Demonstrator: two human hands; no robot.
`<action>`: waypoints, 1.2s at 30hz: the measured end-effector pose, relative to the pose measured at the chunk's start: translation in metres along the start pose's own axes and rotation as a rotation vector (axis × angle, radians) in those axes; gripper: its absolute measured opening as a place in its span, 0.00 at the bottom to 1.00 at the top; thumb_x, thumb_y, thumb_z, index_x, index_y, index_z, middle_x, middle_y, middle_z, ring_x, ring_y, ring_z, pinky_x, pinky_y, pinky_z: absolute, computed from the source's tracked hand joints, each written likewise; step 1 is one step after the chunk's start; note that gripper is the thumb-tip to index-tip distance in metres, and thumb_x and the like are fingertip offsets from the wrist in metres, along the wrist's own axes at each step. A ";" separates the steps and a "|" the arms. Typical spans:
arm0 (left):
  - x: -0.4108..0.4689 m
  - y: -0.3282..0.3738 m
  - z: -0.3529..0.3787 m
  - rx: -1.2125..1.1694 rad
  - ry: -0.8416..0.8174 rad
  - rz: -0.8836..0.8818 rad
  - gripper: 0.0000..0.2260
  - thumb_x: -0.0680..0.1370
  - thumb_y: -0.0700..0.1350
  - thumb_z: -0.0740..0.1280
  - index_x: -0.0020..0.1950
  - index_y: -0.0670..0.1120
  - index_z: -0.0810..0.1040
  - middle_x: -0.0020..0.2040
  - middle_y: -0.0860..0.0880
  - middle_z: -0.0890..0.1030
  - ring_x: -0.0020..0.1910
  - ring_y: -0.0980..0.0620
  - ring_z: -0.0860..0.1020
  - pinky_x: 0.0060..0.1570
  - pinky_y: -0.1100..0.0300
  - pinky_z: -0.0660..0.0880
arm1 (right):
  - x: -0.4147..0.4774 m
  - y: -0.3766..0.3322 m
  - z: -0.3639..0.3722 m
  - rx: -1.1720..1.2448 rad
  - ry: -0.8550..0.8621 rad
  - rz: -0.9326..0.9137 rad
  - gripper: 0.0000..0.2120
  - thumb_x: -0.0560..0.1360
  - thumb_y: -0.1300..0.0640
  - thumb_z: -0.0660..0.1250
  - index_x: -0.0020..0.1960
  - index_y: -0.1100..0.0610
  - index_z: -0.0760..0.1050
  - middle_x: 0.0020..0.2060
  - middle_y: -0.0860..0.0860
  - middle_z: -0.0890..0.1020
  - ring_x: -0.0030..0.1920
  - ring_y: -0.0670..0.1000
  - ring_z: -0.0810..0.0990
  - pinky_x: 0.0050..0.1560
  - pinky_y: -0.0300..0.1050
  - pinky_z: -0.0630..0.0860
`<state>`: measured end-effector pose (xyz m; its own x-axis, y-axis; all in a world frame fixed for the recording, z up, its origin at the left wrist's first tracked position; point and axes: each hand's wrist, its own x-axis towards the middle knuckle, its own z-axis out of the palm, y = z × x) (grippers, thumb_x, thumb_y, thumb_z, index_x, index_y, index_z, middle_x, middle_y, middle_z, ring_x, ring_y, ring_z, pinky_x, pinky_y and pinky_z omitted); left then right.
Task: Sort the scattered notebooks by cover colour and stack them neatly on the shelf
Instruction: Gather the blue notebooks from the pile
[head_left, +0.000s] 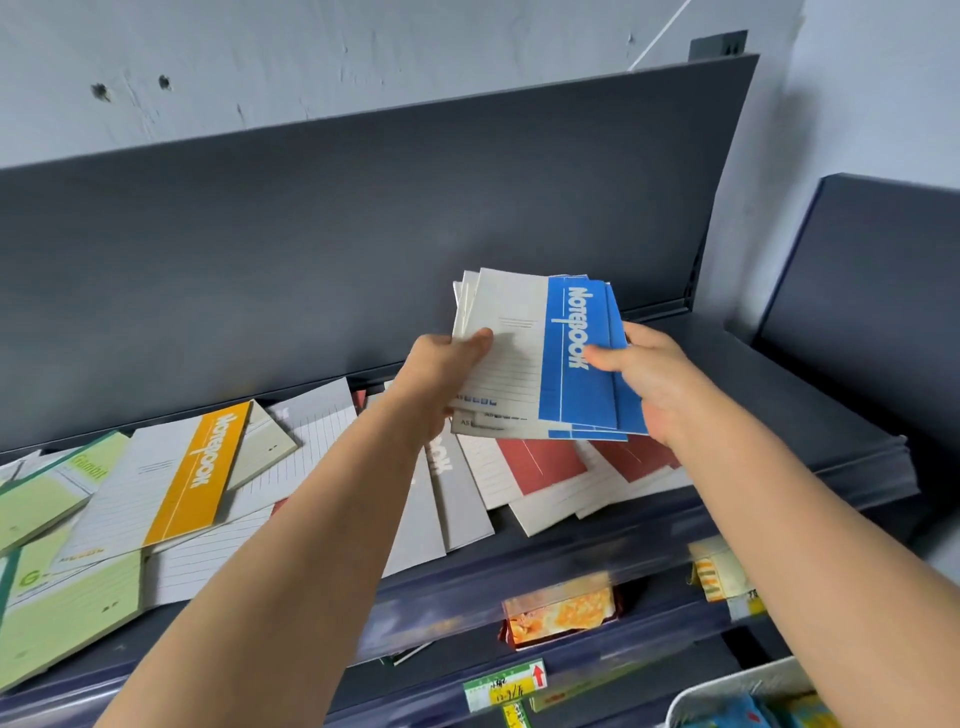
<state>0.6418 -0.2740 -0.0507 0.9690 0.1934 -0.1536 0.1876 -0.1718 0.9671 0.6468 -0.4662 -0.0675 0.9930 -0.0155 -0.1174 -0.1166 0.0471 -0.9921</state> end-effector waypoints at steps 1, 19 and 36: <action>-0.003 0.006 -0.003 -0.003 0.011 0.049 0.13 0.79 0.49 0.67 0.53 0.39 0.77 0.46 0.42 0.83 0.42 0.43 0.82 0.50 0.47 0.81 | -0.003 -0.002 0.003 -0.001 0.001 -0.022 0.10 0.76 0.62 0.68 0.56 0.53 0.78 0.48 0.50 0.84 0.45 0.50 0.82 0.41 0.47 0.79; -0.122 -0.029 0.008 0.307 -0.438 0.352 0.06 0.82 0.47 0.60 0.54 0.46 0.74 0.48 0.48 0.82 0.44 0.49 0.81 0.39 0.57 0.78 | -0.201 0.055 -0.005 -0.234 0.536 -0.088 0.17 0.77 0.62 0.65 0.64 0.50 0.70 0.55 0.47 0.81 0.54 0.52 0.80 0.57 0.54 0.76; -0.372 -0.066 0.153 0.275 -1.146 0.511 0.13 0.74 0.48 0.68 0.57 0.46 0.78 0.51 0.49 0.83 0.51 0.48 0.81 0.56 0.48 0.77 | -0.514 0.091 -0.102 -0.131 1.241 0.057 0.15 0.77 0.64 0.64 0.62 0.52 0.70 0.53 0.49 0.81 0.52 0.52 0.81 0.46 0.48 0.78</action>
<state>0.2935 -0.4827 -0.0889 0.4987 -0.8668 0.0021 -0.3502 -0.1992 0.9153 0.1233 -0.5561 -0.1022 0.3051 -0.9509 -0.0528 -0.2309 -0.0201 -0.9728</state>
